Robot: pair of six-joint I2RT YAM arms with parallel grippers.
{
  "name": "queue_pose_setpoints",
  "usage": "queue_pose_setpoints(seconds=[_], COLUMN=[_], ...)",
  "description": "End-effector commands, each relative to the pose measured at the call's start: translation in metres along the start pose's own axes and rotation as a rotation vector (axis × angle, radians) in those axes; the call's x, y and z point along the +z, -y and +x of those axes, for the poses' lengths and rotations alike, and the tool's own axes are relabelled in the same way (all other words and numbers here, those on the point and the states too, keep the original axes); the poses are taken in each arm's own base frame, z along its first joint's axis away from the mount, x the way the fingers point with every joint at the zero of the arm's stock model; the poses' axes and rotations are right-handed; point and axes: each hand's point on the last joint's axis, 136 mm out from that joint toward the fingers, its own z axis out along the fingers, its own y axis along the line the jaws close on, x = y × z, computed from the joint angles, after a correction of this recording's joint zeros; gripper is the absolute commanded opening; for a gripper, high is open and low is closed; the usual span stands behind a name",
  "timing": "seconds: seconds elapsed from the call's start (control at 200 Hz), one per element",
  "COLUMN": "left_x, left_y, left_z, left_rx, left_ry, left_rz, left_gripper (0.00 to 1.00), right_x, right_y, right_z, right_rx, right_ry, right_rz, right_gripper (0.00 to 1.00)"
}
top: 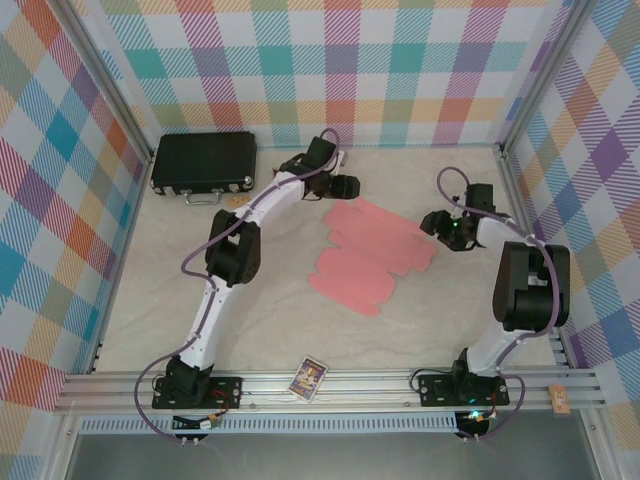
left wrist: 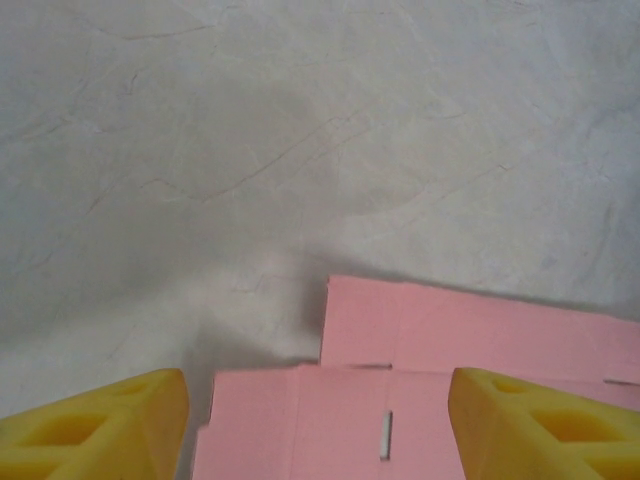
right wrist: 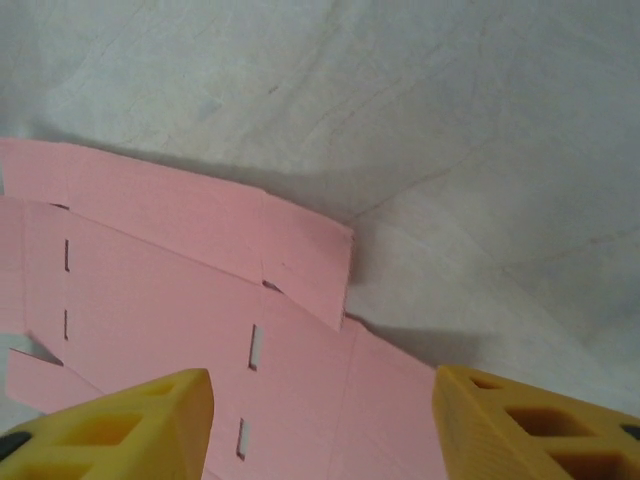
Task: Fold the paper box
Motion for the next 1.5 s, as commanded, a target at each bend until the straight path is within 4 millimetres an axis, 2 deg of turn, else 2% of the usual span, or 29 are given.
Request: queue_pose_setpoints(seconds=[0.0, 0.19, 0.26, 0.365, 0.515, 0.585, 0.725, 0.93, 1.035, 1.105, 1.25, 1.355, 1.495], left_x=[0.005, 0.020, 0.024, 0.029, 0.030, 0.027, 0.014, -0.015, -0.031, -0.035, -0.031, -0.028, -0.019], left_y=[0.005, 0.010, 0.009, 0.012, 0.006, 0.000, -0.019, -0.028, -0.036, -0.043, -0.044, -0.036, -0.038], left_z=[0.003, -0.007, -0.006, -0.004, 0.001, 0.005, 0.013, 0.021, 0.022, 0.026, 0.030, 0.031, 0.037], left_rx=[-0.010, 0.007, 0.004, 0.003, -0.008, -0.018, -0.069, -0.112, -0.115, -0.119, -0.166, -0.166, -0.188], left_ry=[-0.037, 0.010, 0.011, 0.009, -0.010, -0.028, -0.059, -0.036, -0.003, 0.004, -0.033, -0.053, -0.091], left_rz=[0.034, 0.080, 0.085, 0.108, 0.085, 0.048, -0.066, -0.118, -0.166, -0.196, -0.130, -0.087, -0.089], left_gripper=[0.68, 0.65, 0.60, 0.59, 0.55, 0.52, 0.37, 0.31, 0.32, 0.35, 0.39, 0.47, 0.55], right_x=[0.007, 0.021, 0.024, 0.030, 0.037, 0.040, 0.047, 0.057, 0.061, 0.063, 0.062, 0.059, 0.060], right_y=[-0.007, -0.008, -0.011, -0.014, -0.026, -0.032, -0.047, -0.074, -0.084, -0.084, -0.070, -0.070, -0.070], right_z=[-0.006, -0.008, -0.008, -0.007, -0.006, -0.006, -0.007, -0.002, 0.002, 0.002, -0.006, -0.009, -0.009], right_rx=[0.010, 0.033, 0.036, 0.034, 0.004, -0.015, -0.058, -0.127, -0.152, -0.151, -0.135, -0.144, -0.148], right_ry=[-0.032, -0.075, -0.087, -0.108, -0.141, -0.154, -0.178, -0.225, -0.240, -0.234, -0.189, -0.174, -0.183], right_rz=[-0.041, -0.067, -0.081, -0.102, -0.123, -0.126, -0.136, -0.164, -0.165, -0.140, -0.050, -0.036, -0.041], right_gripper=[0.53, 0.49, 0.47, 0.45, 0.42, 0.40, 0.39, 0.39, 0.39, 0.39, 0.39, 0.39, 0.37])
